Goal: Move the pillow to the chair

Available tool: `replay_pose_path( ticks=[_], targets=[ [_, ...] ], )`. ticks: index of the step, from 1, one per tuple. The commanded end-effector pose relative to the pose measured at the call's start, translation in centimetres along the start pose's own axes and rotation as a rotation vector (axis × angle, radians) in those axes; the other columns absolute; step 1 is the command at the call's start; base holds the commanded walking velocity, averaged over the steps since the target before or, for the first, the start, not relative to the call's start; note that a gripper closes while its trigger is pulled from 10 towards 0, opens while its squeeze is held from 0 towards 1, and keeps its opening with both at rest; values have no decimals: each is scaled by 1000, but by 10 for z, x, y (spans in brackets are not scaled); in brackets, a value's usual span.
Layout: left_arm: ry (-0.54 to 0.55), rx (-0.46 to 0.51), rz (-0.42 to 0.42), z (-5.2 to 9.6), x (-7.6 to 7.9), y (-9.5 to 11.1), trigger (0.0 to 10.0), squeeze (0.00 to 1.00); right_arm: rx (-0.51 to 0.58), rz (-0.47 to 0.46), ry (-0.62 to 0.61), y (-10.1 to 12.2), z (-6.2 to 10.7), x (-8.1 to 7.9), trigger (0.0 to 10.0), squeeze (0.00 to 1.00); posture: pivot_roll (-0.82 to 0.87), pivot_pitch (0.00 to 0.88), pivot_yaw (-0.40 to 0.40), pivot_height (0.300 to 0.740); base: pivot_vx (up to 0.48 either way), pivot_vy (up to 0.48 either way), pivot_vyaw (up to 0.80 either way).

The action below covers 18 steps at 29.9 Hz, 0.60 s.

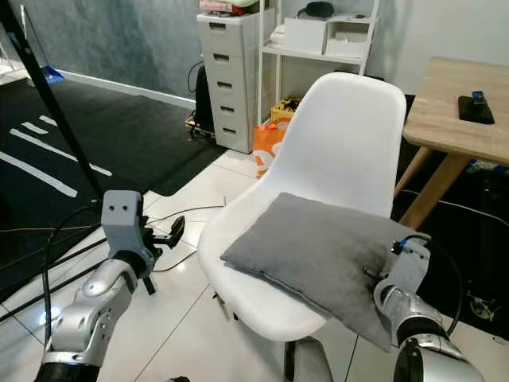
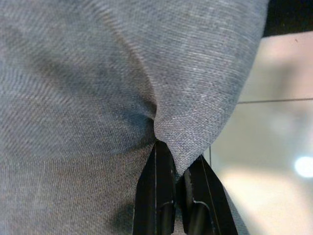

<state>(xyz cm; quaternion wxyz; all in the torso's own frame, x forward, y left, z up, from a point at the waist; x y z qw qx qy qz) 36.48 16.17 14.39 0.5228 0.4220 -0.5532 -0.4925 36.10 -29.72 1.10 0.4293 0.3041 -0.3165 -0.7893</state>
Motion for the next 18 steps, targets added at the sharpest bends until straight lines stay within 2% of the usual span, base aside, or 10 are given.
replay_pose_path(
  ticks=[1, 2, 3, 7, 8, 10, 12, 16, 17, 18],
  targets=[
    [-8, 0, -12, 1, 0, 2, 10000, 0, 62, -26, 3, 16, 0, -4, 10000, 0, -161, 70, 41, 580, 0, 0, 0],
    [-10, -2, -12, 1, 1, 2, 10000, 0, 103, -36, -1, 26, 1, -3, 10000, 808, -162, 70, 41, 580, 0, 0, 0],
    [-11, -2, -12, 1, 1, 2, 10000, 0, 139, -42, -8, 35, 2, -2, 10000, 1000, -163, 70, 41, 580, 0, 0, 0],
    [-13, -2, -11, 1, 2, 2, 10000, 0, 170, -41, -14, 44, 4, -1, 10000, 1000, -165, 70, 40, 580, 0, 0, 0],
    [-16, -3, -9, 1, 4, 1, 10000, 0, 207, -20, -37, 57, 6, 1, 10000, 1000, -169, 70, 38, 580, 0, 0, 0],
    [-16, -3, -9, 1, 4, 1, 10000, 0, 207, -20, -37, 57, 6, 1, 10000, 1000, -169, 70, 38, 580, 0, 0, 0],
    [-18, -5, -6, 1, 5, 0, 10000, 0, 241, 3, -53, 74, 10, -3, 10000, 1000, -170, 71, 35, 580, 0, 0, 0],
    [-21, -8, -5, 0, 6, -1, 10000, 0, 266, 2, -58, 89, 13, -8, 10000, 1000, -174, 70, 33, 580, 0, 0, 0],
    [-27, -10, -4, 0, 8, -1, 10000, 0, 271, -7, -50, 99, 15, -16, 10000, 1000, -177, 65, 30, 580, 0, 0, 0],
    [-27, -10, -4, 0, 8, -1, 10000, 0, 271, -7, -50, 99, 15, -16, 10000, 1000, -177, 65, 30, 580, 0, 0, 0]
  ],
)
Point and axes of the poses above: a point about 5 cm out from each wrist's last joint towards the gripper, its own z axis pointing back from the gripper into the wrist, its own y axis along the axis of the wrist's last joint, x = y × z, the point moved 6 cm from there along -z, pointing out of the wrist towards the gripper, and after that the axes turned 4 degrees about z, right-handed, at the moved point
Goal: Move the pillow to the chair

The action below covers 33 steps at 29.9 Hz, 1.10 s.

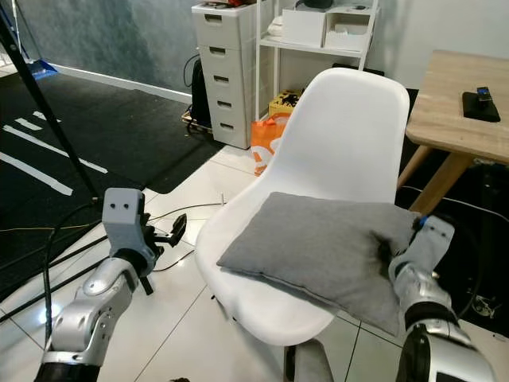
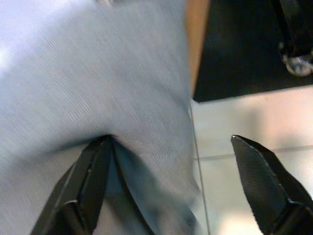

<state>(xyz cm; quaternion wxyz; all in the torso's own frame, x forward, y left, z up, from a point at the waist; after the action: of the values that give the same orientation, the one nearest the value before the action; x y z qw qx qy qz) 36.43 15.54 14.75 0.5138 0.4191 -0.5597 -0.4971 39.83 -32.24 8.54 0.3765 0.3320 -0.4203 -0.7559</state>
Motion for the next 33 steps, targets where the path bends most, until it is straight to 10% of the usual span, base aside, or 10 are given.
replay_pose_path(
  ticks=[1, 4, 6, 33],
  targets=[
    [-7, -22, -2, -1, 2, -4, 10000, 0, 21, -16, 70, 22, 2, -25, 10000, 1000, -178, 60, 25, 580, 0, 0, 0],
    [-6, -26, -5, -1, 1, -5, 10000, 0, 18, -42, 108, 26, 3, -36, 10000, 1000, -179, 59, 25, 580, 0, 0, 0],
    [4, -35, -12, -1, -1, -8, 10000, 0, 51, -58, 191, 35, 6, -55, 10000, 0, -179, 50, 19, 585, 0, 0, 0],
    [206, -107, -67, 32, -53, -42, 10000, 0, 86, 199, 524, -22, 28, -111, 10000, 0, -181, 32, -7, 669, 0, 0, 0]
  ],
)
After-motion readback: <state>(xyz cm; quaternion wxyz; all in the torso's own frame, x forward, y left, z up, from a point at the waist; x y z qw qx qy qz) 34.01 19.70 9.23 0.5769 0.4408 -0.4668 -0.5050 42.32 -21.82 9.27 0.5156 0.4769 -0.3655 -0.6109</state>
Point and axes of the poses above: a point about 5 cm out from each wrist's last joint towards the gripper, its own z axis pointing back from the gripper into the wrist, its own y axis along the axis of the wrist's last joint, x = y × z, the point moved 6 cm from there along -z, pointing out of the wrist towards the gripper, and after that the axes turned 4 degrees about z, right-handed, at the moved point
